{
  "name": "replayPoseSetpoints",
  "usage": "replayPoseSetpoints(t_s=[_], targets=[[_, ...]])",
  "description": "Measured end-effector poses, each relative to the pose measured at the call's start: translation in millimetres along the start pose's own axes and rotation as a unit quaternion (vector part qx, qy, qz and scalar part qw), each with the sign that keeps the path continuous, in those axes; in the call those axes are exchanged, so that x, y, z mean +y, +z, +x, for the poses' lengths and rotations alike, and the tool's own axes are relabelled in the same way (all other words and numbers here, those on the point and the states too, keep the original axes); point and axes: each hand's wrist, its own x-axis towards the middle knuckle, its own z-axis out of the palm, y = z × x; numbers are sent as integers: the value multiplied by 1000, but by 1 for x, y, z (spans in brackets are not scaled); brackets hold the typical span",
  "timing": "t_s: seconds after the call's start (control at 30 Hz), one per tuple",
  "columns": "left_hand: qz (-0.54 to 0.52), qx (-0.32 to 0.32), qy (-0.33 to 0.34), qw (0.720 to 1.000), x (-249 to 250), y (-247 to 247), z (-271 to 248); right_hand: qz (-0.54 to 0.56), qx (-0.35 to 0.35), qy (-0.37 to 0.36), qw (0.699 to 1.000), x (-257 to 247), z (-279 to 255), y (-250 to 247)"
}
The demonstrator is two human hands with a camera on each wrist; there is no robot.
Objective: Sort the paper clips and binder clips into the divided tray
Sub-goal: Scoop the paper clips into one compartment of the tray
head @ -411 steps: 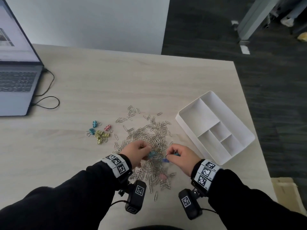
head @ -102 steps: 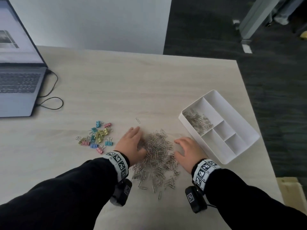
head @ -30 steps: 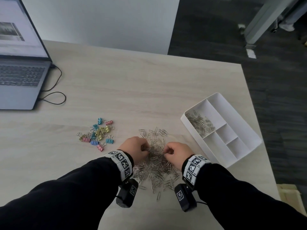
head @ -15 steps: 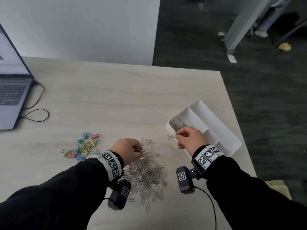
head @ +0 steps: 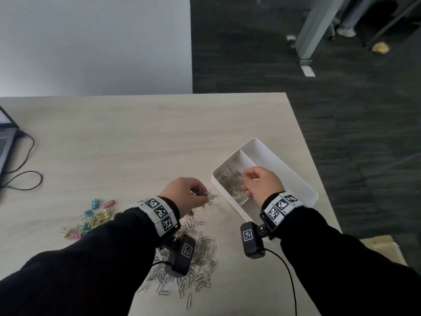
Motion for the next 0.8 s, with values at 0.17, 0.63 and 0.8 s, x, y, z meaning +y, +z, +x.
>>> replayPoseSetpoints(t_s=[0.17,0.63,0.8], targets=[[-41,7,17,999,38,6,29,-62,-80,-6,995,7,-23,-15],[-65,28,24,997,34,17,43,-58,-119,-36,991,31,-45,-5],[25,73,-8,997,-21,-12,19,-149,-180,-95,968,21,-49,19]])
